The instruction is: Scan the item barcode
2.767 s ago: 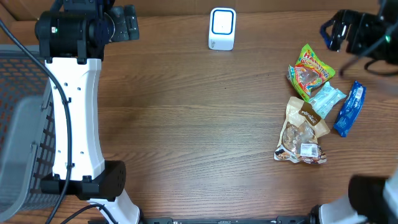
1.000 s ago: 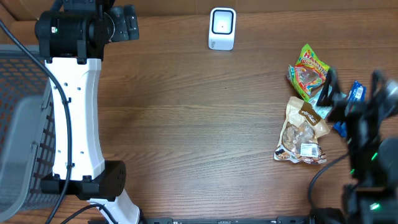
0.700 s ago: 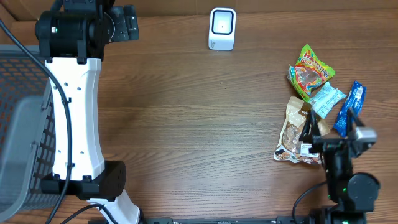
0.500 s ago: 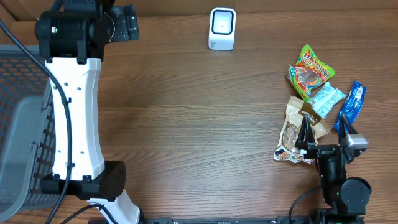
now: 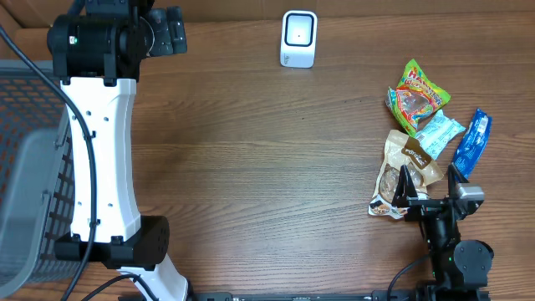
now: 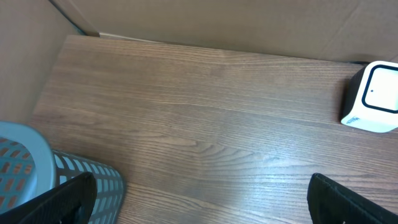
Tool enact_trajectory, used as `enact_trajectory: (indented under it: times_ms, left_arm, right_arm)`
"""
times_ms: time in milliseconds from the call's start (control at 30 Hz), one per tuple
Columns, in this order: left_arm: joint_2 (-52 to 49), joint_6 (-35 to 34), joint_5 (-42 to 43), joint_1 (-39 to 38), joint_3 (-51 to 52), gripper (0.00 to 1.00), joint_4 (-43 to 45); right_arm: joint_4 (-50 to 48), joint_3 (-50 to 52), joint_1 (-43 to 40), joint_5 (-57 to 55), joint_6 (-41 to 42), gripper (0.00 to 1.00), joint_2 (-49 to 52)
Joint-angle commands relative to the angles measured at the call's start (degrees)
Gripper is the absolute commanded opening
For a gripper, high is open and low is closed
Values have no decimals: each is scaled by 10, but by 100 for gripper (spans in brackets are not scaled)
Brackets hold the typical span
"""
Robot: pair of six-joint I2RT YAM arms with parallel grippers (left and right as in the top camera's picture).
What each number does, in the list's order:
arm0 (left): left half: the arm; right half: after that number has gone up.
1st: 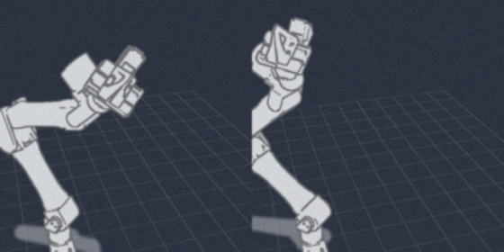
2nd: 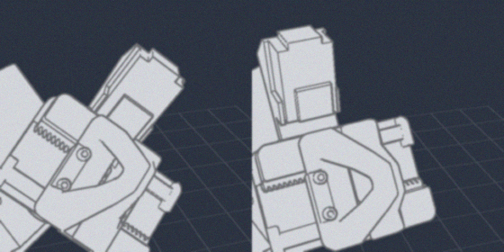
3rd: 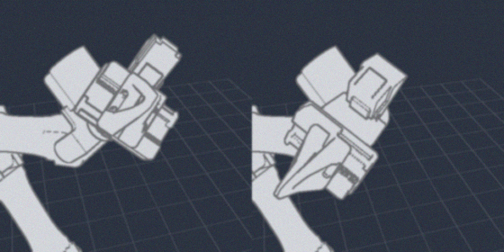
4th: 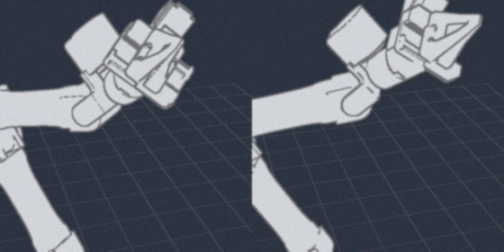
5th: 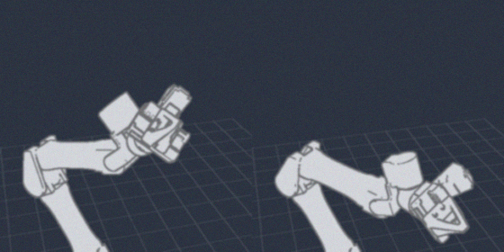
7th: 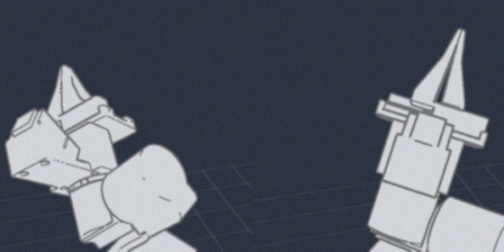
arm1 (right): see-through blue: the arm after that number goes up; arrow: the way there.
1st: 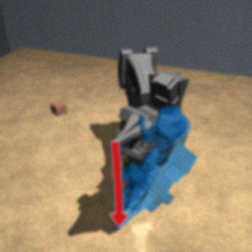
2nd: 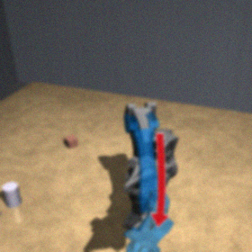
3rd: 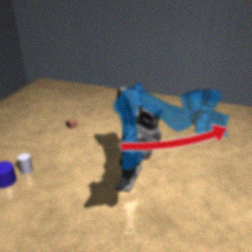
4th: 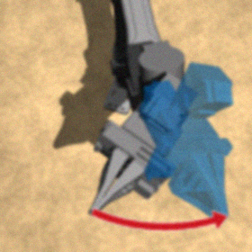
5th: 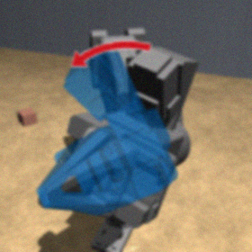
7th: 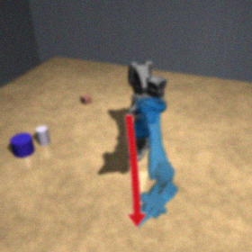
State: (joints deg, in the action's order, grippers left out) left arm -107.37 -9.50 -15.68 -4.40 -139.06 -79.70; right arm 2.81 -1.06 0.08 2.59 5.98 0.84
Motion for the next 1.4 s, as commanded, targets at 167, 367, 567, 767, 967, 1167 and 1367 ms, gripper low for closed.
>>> enact_trajectory:
  times_ms: [167,367,567,767,967,1167,1367]
  left_arm:
    - [-2,-4,-4,-1,-1,100,2]
    - [-2,-4,-4,-1,-1,99,2]
    - [-2,-4,-4,-1,-1,100,2]
    - [-2,-4,-4,-1,-1,100,2]
    - [6,-3,-4,-5,0,100,2]
    - [87,-5,14,-9,86,100,15]
    - [243,3,23,-9,359,99,205]
  right_arm:
    - [18,6,-2,1,0,100,-6]
    - [18,6,-2,1,0,100,-6]
    - [18,6,-2,1,0,100,-6]
    - [18,6,-2,1,0,100,-6]
    - [18,6,-2,1,0,100,-6]
    - [18,6,-2,1,0,100,-6]
    - [18,6,-2,1,0,100,-6]
